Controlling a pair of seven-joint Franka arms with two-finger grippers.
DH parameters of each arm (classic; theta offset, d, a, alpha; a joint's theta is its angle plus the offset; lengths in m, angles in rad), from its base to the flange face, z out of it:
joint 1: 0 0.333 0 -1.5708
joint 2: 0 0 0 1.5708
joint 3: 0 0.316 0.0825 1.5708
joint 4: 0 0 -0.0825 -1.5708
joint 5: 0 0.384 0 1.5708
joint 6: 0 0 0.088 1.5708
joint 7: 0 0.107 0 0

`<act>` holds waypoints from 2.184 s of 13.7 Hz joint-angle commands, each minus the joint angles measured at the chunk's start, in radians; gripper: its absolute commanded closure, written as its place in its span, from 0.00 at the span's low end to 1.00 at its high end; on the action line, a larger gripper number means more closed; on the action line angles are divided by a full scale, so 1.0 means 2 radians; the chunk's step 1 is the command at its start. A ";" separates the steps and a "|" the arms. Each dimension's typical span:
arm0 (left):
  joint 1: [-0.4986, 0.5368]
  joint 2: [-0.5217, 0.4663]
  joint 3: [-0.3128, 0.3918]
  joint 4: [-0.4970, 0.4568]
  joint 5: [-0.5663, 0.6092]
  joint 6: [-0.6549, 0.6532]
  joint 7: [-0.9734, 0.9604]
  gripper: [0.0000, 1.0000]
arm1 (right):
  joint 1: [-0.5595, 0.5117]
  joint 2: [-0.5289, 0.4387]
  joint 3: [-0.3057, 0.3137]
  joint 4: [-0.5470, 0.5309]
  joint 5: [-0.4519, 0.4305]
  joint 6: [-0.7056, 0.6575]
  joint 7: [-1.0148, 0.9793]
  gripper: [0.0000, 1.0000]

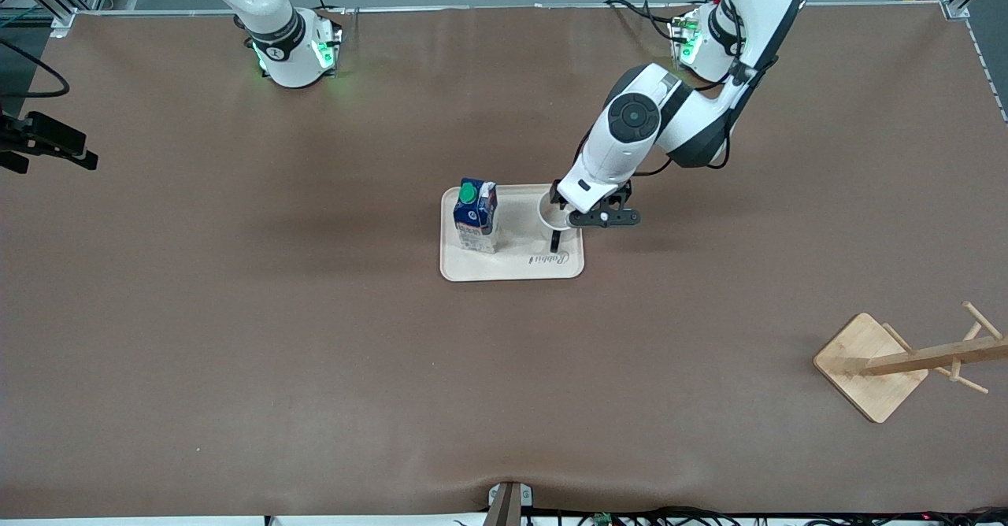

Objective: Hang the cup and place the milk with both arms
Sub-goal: 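Lower the left gripper and grasp the white mug's rim, then lift the mug with the left gripper while the right gripper reaches the carton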

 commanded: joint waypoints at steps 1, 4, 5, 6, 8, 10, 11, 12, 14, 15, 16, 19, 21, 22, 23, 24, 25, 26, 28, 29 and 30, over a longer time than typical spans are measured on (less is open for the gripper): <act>0.000 0.005 0.000 0.005 0.002 0.003 -0.006 0.21 | -0.006 0.017 0.002 0.007 0.007 0.008 -0.008 0.00; -0.005 0.024 0.001 0.009 0.026 0.010 -0.006 0.45 | 0.007 0.032 0.004 0.016 -0.005 0.010 -0.009 0.00; -0.005 0.027 0.000 0.010 0.032 0.011 -0.006 0.57 | 0.019 0.034 0.004 0.019 -0.019 0.010 -0.008 0.00; -0.004 0.031 0.001 0.011 0.032 0.012 -0.006 0.67 | 0.026 0.034 0.004 0.022 -0.030 0.009 -0.009 0.00; -0.003 0.037 0.000 0.020 0.032 0.012 -0.009 0.88 | 0.028 0.034 0.004 0.021 -0.028 0.006 -0.006 0.00; -0.006 0.044 0.000 0.025 0.032 0.013 -0.013 1.00 | 0.026 0.035 0.005 0.006 -0.025 0.004 -0.003 0.00; -0.005 0.048 0.000 0.029 0.032 0.013 -0.013 1.00 | 0.026 0.035 0.005 0.003 -0.024 0.004 -0.003 0.00; -0.006 0.049 0.000 0.031 0.032 0.013 -0.015 1.00 | 0.026 0.035 0.005 0.000 -0.024 0.000 -0.002 0.00; -0.005 0.049 0.000 0.032 0.032 0.012 -0.014 1.00 | 0.023 0.038 0.005 -0.002 -0.022 -0.015 -0.002 0.00; -0.004 0.046 0.000 0.033 0.033 0.011 -0.011 1.00 | 0.023 0.041 0.004 -0.001 -0.016 -0.017 -0.002 0.00; -0.002 0.044 0.000 0.039 0.033 0.004 -0.010 1.00 | 0.020 0.041 0.004 -0.001 -0.006 -0.017 -0.002 0.00; 0.002 0.029 0.000 0.049 0.033 -0.018 -0.010 1.00 | 0.017 0.040 0.003 -0.001 0.018 -0.033 -0.002 0.00; 0.003 0.020 0.000 0.065 0.033 -0.045 -0.013 1.00 | 0.017 0.041 0.003 -0.001 0.042 -0.032 -0.001 0.00; 0.004 0.017 0.001 0.077 0.033 -0.062 -0.013 1.00 | 0.018 0.042 0.003 -0.001 0.053 -0.031 -0.001 0.00; 0.004 0.012 0.004 0.094 0.033 -0.086 -0.013 1.00 | 0.021 0.046 0.003 -0.001 0.058 -0.030 -0.001 0.00; 0.005 0.011 0.005 0.112 0.033 -0.111 -0.013 1.00 | 0.024 0.051 0.003 -0.002 0.058 -0.030 -0.002 0.00; 0.007 0.009 0.006 0.128 0.033 -0.134 -0.014 1.00 | 0.029 0.056 0.004 -0.001 0.059 -0.027 -0.002 0.00; 0.009 0.006 0.007 0.141 0.033 -0.148 -0.014 1.00 | 0.035 0.067 0.004 -0.001 0.060 -0.026 -0.002 0.00; 0.022 0.001 0.007 0.161 0.033 -0.171 -0.011 1.00 | 0.040 0.081 0.004 -0.003 0.090 -0.023 -0.002 0.00; 0.029 0.000 0.007 0.171 0.033 -0.181 -0.010 1.00 | 0.048 0.083 0.004 -0.013 0.100 -0.017 -0.002 0.00; 0.035 -0.003 0.007 0.182 0.033 -0.191 -0.009 1.00 | 0.065 0.081 0.004 -0.025 0.100 0.003 0.002 0.00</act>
